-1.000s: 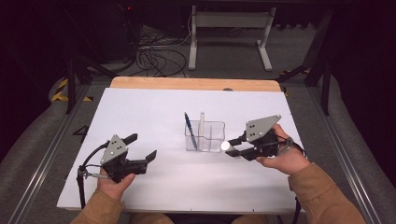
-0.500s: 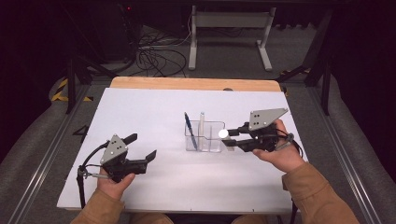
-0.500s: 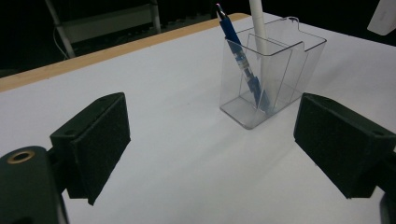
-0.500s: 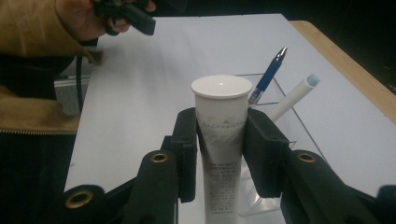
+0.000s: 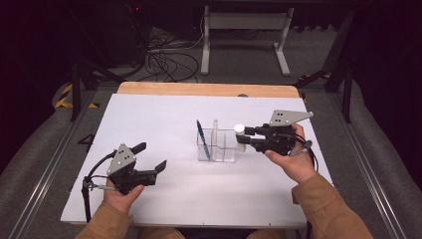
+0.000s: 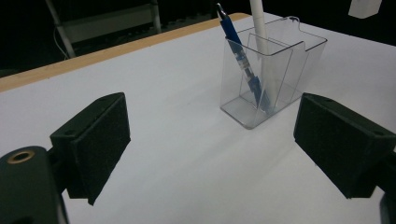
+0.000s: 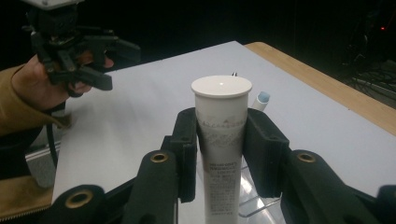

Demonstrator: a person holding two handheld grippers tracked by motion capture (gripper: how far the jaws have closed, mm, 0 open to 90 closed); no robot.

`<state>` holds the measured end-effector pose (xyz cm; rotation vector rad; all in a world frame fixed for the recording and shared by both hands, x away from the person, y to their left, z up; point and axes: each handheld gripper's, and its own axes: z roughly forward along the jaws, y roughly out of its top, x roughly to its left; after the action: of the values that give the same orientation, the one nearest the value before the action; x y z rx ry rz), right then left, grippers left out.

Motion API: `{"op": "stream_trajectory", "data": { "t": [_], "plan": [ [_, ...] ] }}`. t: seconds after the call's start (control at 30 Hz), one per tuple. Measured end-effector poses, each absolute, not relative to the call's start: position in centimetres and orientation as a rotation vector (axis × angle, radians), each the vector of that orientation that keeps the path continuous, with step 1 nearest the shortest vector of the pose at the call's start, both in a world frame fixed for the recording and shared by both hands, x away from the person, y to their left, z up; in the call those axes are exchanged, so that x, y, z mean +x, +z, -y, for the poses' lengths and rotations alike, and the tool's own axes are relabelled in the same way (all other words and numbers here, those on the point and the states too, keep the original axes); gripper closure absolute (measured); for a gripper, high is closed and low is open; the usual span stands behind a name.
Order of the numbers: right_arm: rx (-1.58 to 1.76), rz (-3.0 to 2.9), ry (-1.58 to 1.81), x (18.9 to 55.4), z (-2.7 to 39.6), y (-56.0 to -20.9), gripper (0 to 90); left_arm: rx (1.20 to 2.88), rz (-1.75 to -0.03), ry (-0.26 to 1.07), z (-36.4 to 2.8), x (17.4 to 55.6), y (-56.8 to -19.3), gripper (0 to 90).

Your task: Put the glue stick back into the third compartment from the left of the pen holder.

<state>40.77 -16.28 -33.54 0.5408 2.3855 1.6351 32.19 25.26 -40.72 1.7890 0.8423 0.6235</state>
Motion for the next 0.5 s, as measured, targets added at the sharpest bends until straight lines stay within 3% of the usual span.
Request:
{"op": "stream_trajectory", "data": {
  "t": [0.5],
  "plan": [
    [0.757, -2.264, 1.69, 41.6, 15.6, -34.7, 67.1, 1.791, -0.841, 0.624, -25.3, 32.2, -40.8, 11.5]
  ]
}}
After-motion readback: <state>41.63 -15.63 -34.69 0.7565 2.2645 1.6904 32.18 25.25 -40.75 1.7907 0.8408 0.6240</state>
